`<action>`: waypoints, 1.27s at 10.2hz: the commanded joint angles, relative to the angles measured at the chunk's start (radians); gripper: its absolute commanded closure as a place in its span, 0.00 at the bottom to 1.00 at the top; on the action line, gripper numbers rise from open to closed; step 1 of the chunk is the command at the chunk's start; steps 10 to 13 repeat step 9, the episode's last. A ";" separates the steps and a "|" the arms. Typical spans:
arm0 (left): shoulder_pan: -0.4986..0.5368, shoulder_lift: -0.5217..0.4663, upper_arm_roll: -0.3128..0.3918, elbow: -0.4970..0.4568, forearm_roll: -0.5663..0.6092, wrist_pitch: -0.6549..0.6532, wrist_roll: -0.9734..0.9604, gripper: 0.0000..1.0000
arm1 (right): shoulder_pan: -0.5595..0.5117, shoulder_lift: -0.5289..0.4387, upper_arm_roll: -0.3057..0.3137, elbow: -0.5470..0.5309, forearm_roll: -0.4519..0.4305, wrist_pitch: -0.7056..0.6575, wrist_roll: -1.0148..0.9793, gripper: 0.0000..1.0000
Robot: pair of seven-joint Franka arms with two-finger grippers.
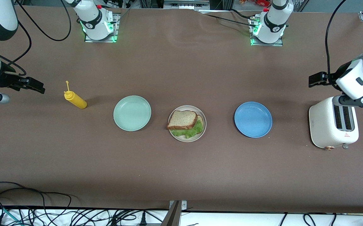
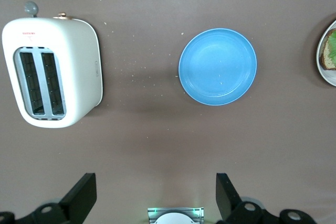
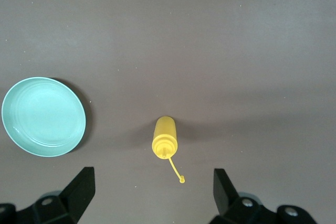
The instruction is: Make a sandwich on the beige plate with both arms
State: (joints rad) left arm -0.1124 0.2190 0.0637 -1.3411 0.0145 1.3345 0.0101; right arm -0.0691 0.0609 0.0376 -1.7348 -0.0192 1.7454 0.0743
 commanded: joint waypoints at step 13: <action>0.008 -0.039 -0.007 -0.139 0.019 0.183 -0.002 0.00 | 0.003 0.008 0.001 0.021 -0.007 -0.006 0.016 0.00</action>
